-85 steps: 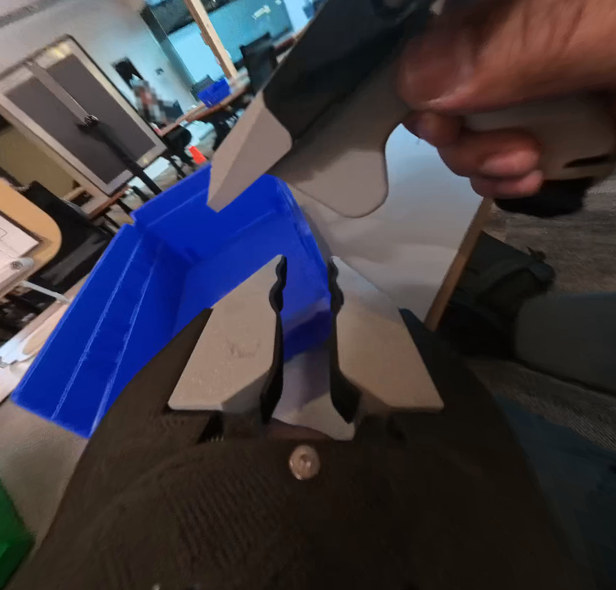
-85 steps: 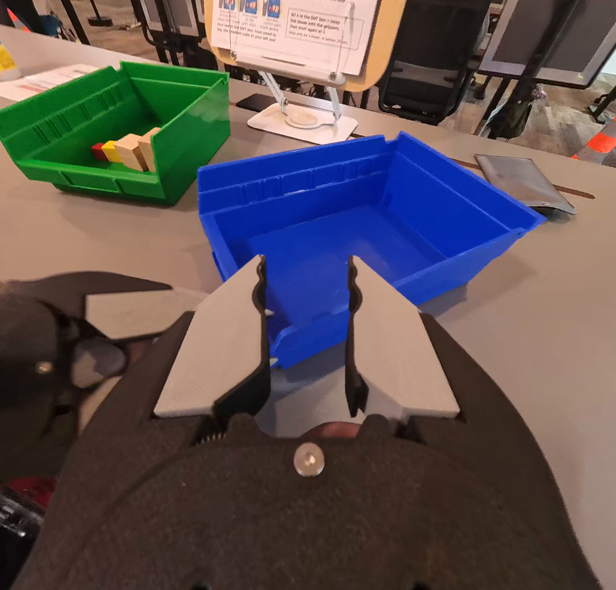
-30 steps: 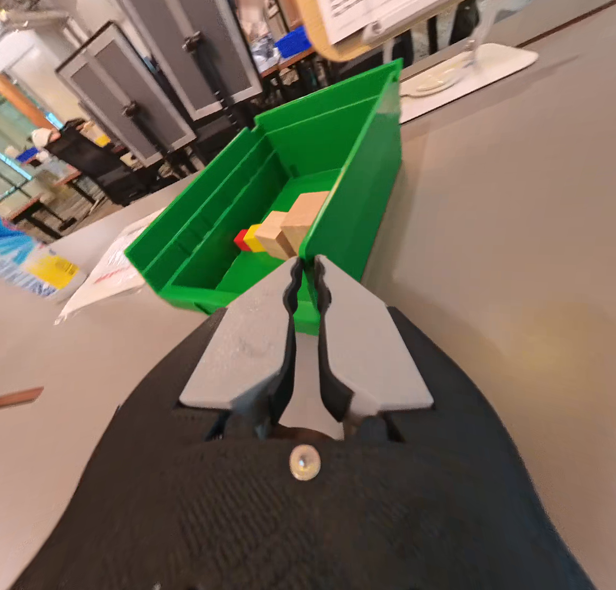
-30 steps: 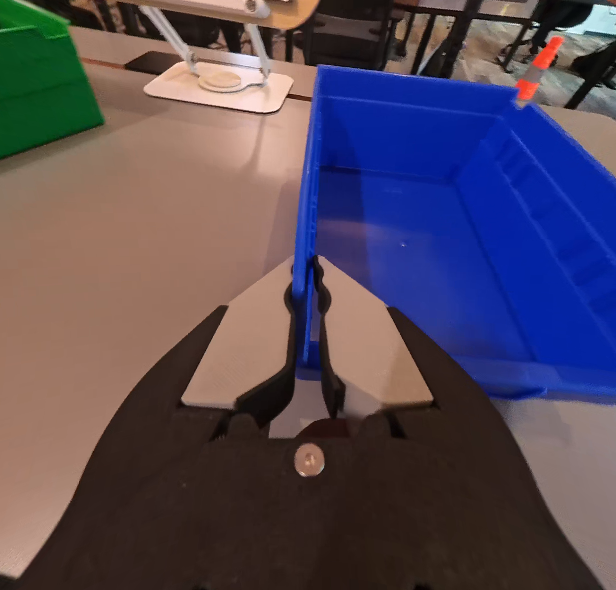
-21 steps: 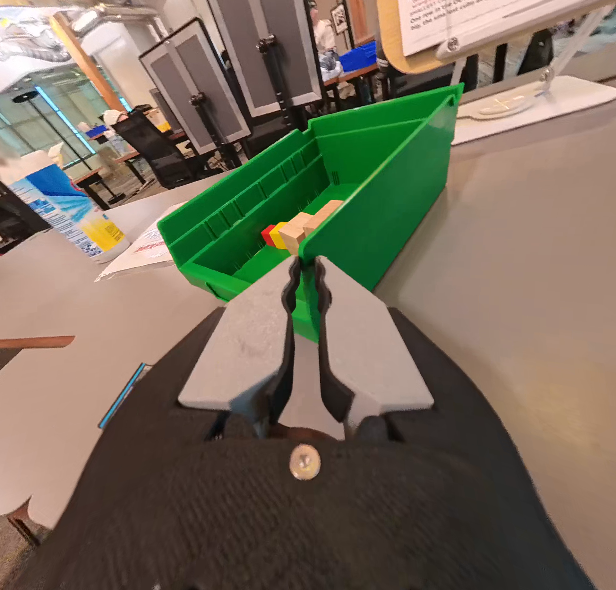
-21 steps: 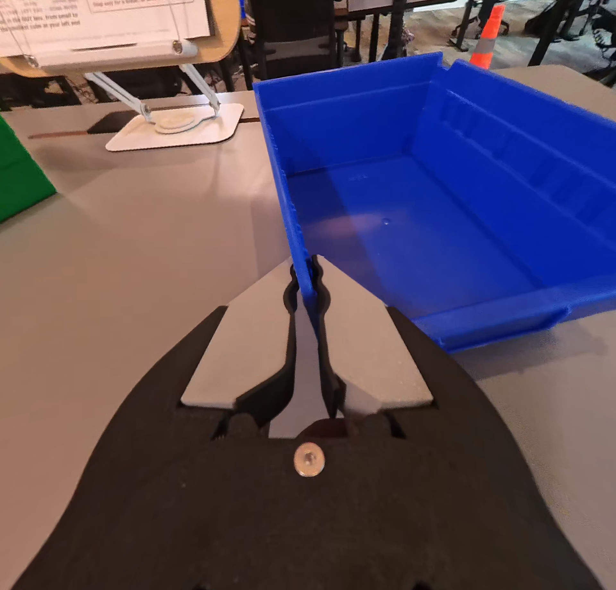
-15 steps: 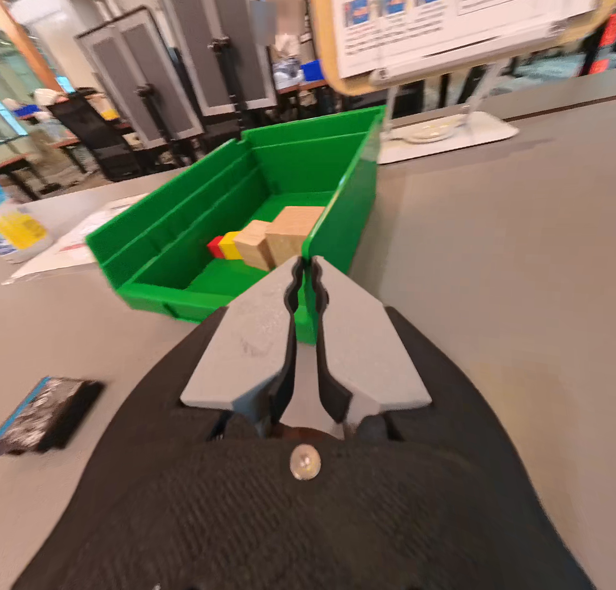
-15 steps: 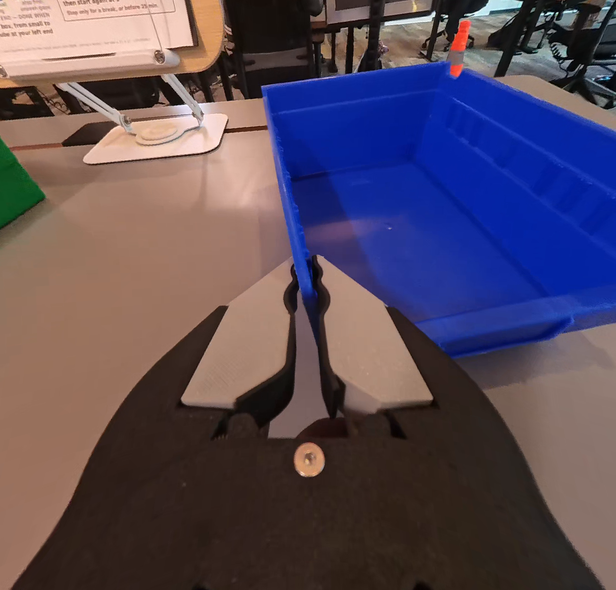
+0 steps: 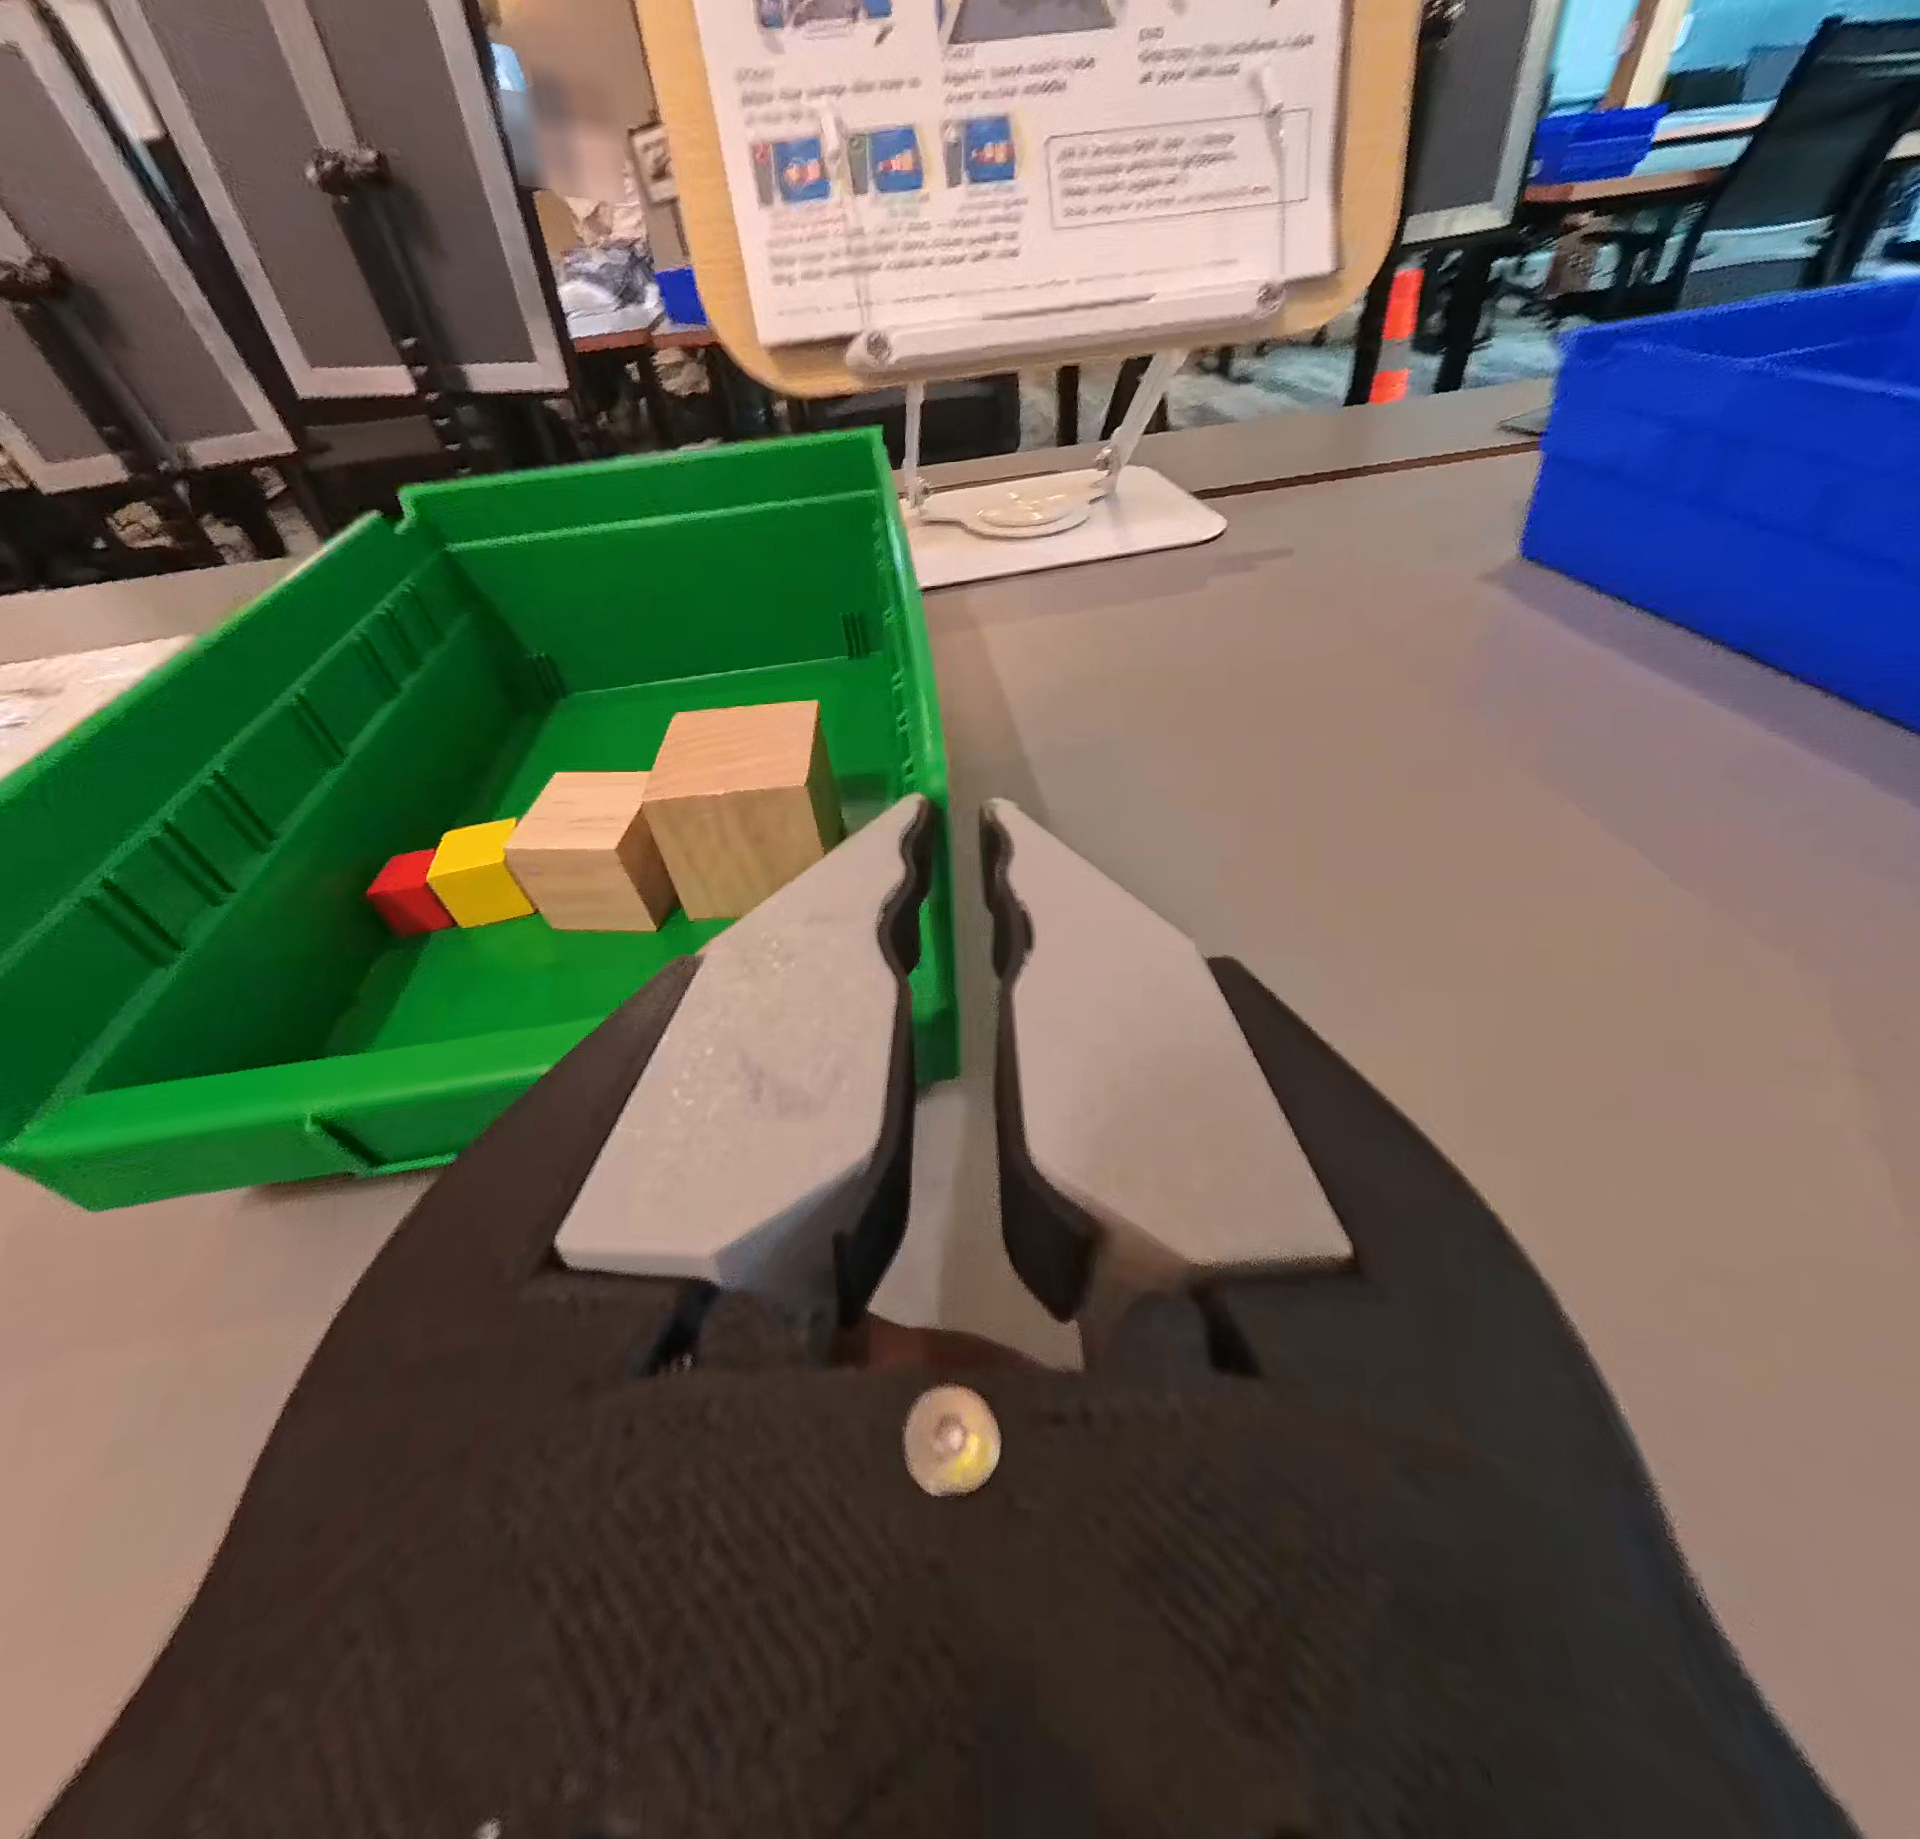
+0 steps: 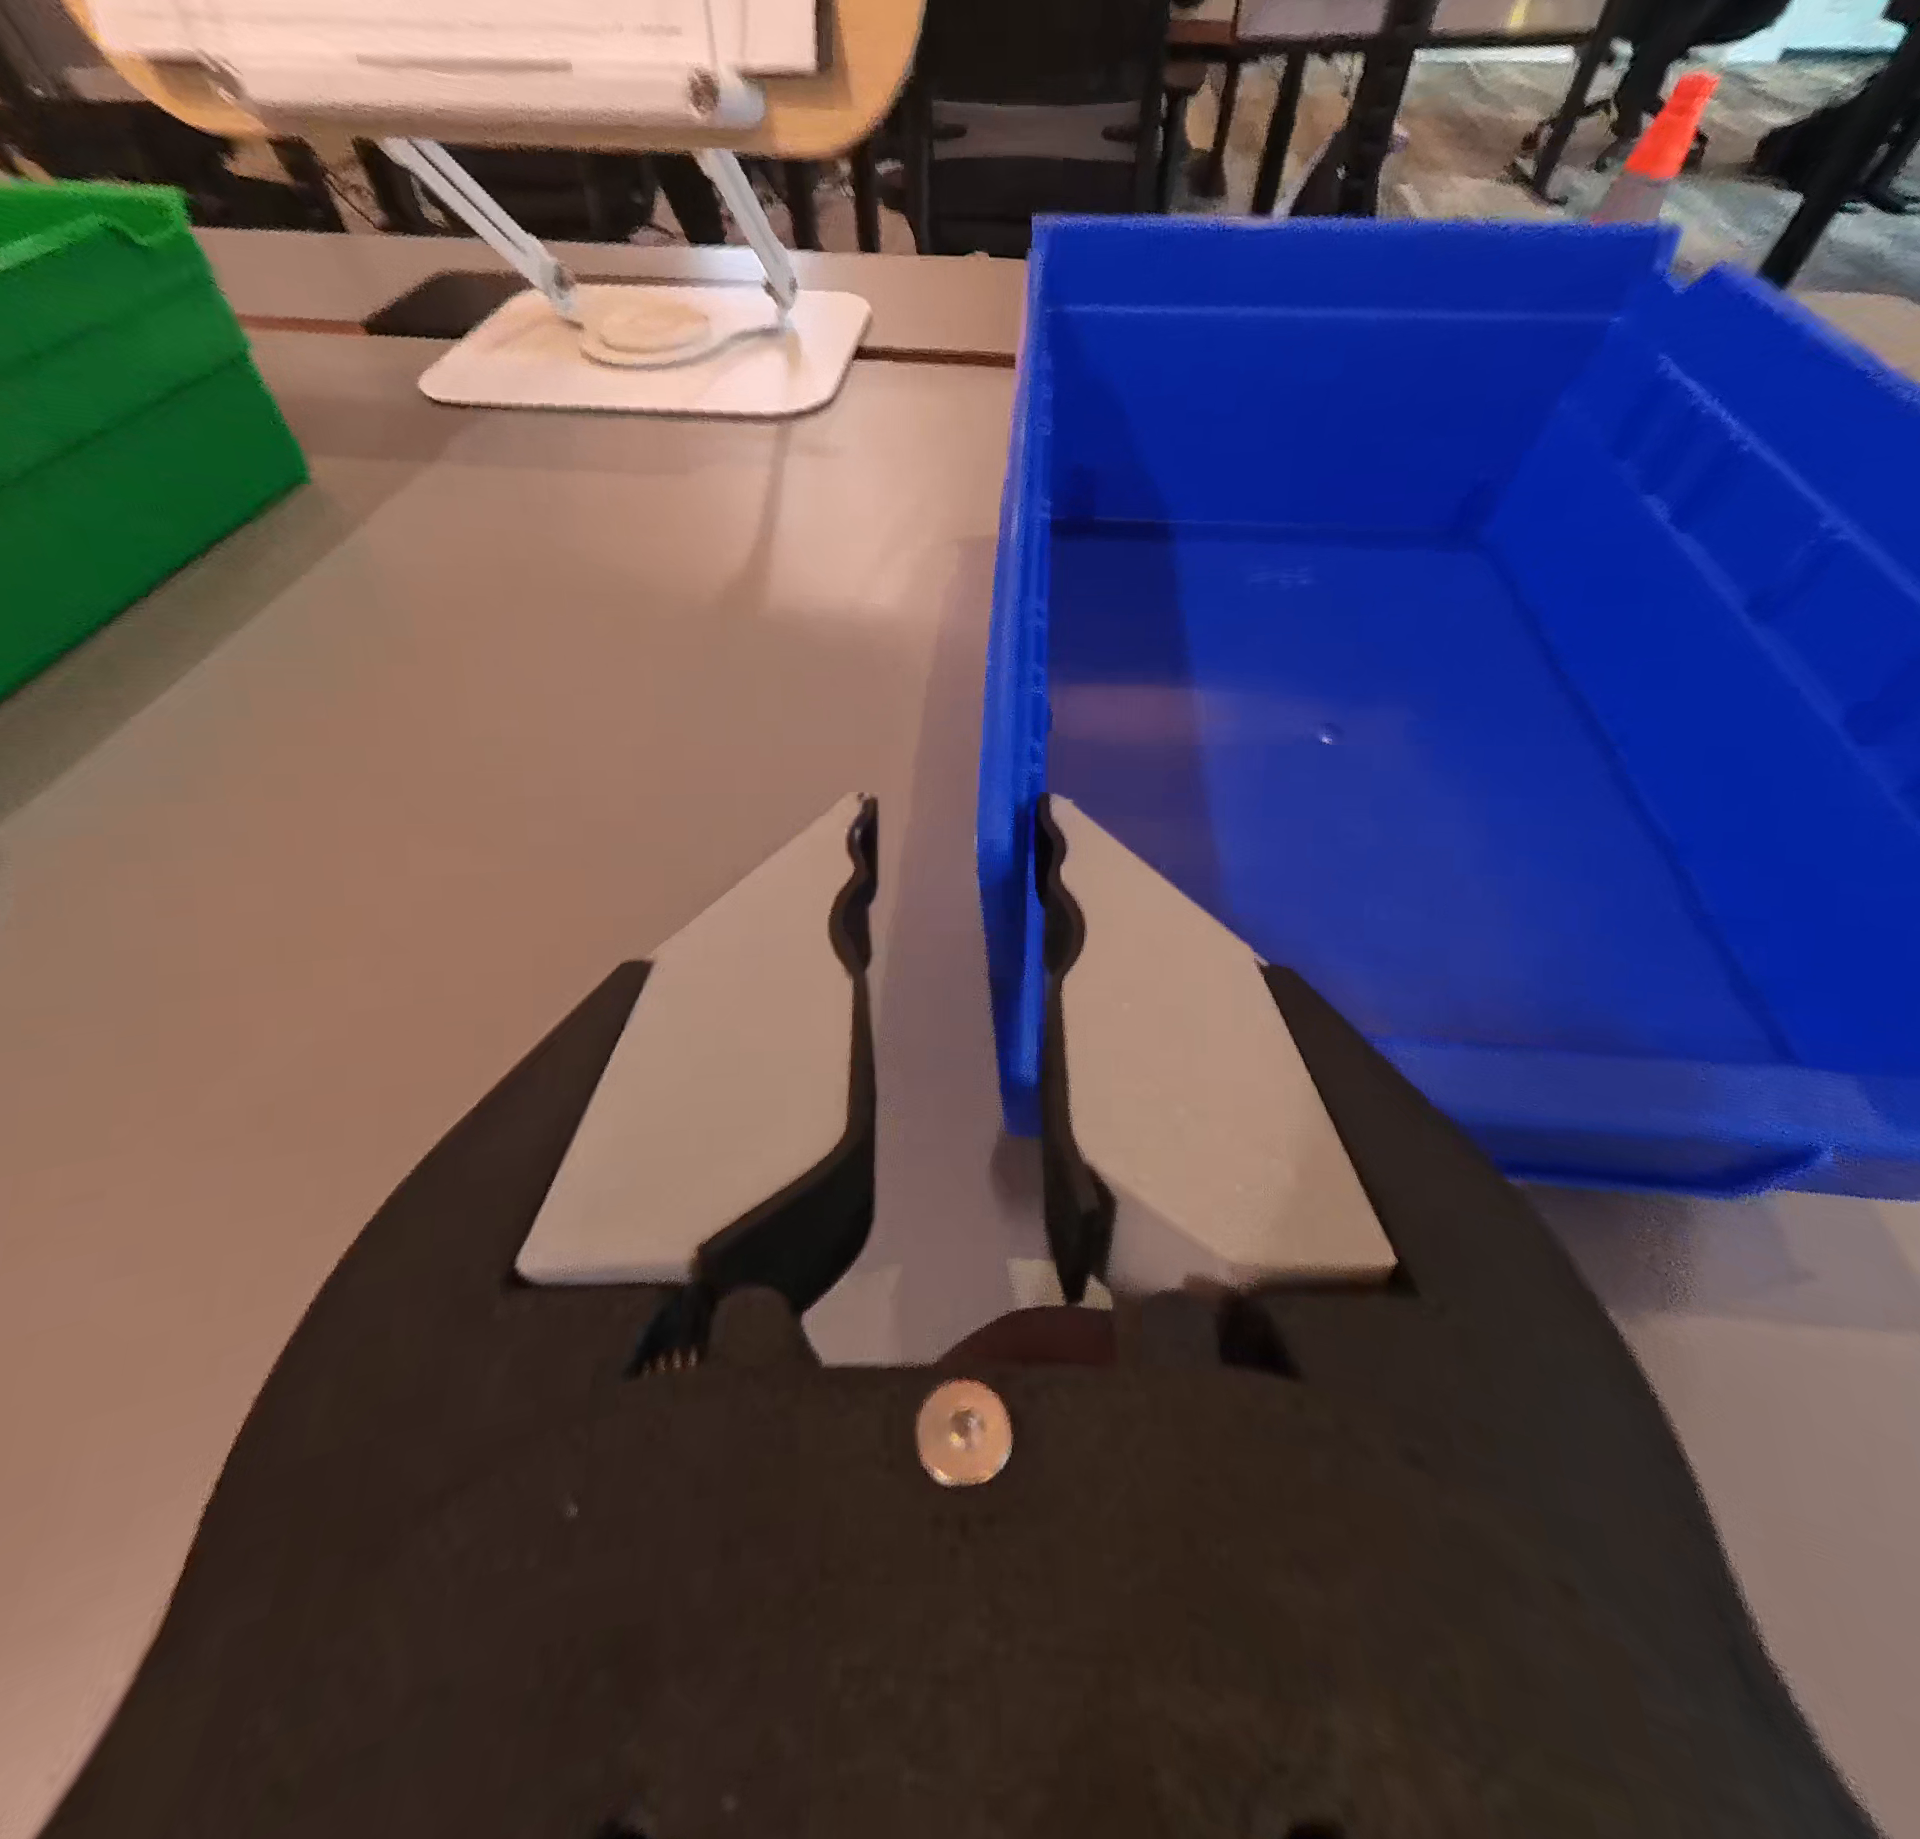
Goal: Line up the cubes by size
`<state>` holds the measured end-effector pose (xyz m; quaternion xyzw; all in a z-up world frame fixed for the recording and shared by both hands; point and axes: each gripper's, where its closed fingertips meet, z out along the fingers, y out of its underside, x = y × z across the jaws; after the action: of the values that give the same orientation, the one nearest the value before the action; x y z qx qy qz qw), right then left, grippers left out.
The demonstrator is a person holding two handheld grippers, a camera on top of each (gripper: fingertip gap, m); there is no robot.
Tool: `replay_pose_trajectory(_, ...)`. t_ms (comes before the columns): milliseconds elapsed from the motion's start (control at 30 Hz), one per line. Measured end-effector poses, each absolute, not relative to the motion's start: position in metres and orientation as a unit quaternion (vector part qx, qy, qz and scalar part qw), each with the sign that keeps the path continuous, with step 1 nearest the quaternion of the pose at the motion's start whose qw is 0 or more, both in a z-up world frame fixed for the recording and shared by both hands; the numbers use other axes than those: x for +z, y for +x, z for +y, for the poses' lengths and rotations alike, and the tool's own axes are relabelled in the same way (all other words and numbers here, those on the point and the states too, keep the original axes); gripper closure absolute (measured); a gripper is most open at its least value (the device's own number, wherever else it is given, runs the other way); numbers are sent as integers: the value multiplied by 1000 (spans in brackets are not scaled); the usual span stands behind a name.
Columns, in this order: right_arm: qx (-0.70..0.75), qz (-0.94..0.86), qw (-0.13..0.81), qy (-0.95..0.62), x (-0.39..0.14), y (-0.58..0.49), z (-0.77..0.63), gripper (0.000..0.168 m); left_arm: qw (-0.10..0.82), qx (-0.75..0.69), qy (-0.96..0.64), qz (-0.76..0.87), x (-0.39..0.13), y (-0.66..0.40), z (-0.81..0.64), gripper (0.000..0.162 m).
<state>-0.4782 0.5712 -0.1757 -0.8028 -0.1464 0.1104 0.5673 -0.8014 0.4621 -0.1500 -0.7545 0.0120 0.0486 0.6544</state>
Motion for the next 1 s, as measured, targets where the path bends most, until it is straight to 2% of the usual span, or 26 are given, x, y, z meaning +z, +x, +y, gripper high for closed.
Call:
replay_pose_trajectory(167, 156, -218, 615, -742, -121, -489, 535, 127, 680, 56, -727, 71, -104, -787, 434, 155)
replay_pose_trajectory(333, 219, -323, 580, -715, -94, -543, 508, 104, 675, 44, -734, 57, -89, -801, 426, 131)
replay_pose_trajectory(433, 199, -384, 544, -719, -106, -583, 513, 97, 658, 46, -751, 39, -89, -818, 441, 111)
replay_pose_trajectory(500, 186, -407, 534, -718, -114, -608, 522, 98, 653, 53, -755, 32, -80, -829, 454, 101)
replay_pose_trajectory(567, 170, -399, 536, -724, -118, -626, 540, 98, 659, 66, -749, 17, -67, -839, 464, 99)
replay_pose_trajectory(667, 116, -315, 595, -730, -108, -633, 585, 97, 678, 72, -731, -16, -53, -851, 475, 92)
replay_pose_trajectory(800, 34, -200, 641, -740, -106, -624, 645, 94, 672, 81, -734, -46, -80, -863, 487, 81)
replay_pose_trajectory(1000, 35, -199, 654, -729, -119, -634, 672, 83, 672, 87, -731, -76, -98, -880, 508, 84)
